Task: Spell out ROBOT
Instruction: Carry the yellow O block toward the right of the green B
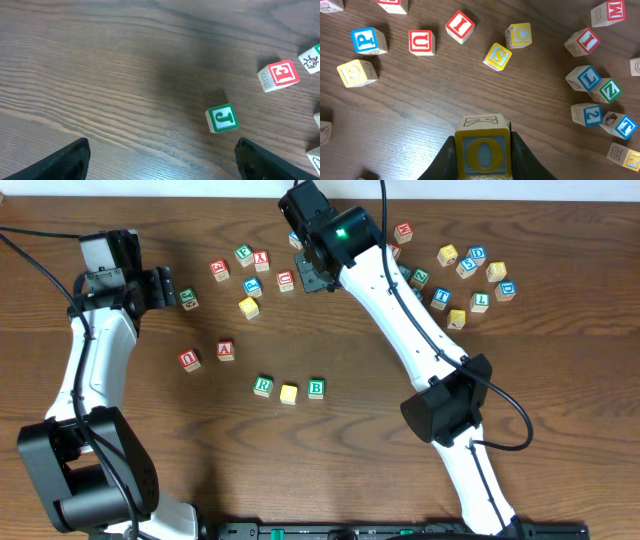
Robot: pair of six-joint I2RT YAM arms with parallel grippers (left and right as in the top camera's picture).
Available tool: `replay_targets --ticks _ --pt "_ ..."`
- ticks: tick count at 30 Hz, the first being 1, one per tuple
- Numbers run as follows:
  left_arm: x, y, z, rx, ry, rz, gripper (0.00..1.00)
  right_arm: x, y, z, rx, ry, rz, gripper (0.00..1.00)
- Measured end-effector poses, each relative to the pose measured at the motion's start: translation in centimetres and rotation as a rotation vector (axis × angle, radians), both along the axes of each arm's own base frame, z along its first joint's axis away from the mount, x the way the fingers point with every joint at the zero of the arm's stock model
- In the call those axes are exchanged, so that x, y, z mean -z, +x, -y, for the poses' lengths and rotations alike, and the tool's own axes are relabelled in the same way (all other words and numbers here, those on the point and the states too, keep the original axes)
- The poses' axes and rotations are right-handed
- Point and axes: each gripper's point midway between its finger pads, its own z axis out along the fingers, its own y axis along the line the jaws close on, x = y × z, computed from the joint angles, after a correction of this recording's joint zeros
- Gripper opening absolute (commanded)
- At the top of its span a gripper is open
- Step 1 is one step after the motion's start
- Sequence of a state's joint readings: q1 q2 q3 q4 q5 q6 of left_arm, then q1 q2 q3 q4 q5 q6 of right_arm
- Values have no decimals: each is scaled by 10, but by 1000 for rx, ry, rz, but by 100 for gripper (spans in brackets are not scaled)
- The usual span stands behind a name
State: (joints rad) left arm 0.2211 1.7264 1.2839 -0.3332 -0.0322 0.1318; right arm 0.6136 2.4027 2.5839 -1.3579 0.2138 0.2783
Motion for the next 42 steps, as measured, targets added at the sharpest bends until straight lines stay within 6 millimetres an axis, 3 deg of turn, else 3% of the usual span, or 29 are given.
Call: replay_targets --ticks 9,13,18,25,32,42 --pt "0 0 0 0 0 0 91 -6 -10 16 27 64 77 4" --pt "0 0 0 0 0 0 91 -6 -29 30 56 90 88 3" --pt "0 0 0 0 0 0 91 -3 -51 31 65 134 105 4" --pt "0 0 0 0 0 0 91 20 -89 16 44 170 92 3" --pt "0 0 0 0 0 0 91 65 -125 1 37 170 29 2" --pt "0 0 0 0 0 0 91 75 -129 -1 69 190 24 1"
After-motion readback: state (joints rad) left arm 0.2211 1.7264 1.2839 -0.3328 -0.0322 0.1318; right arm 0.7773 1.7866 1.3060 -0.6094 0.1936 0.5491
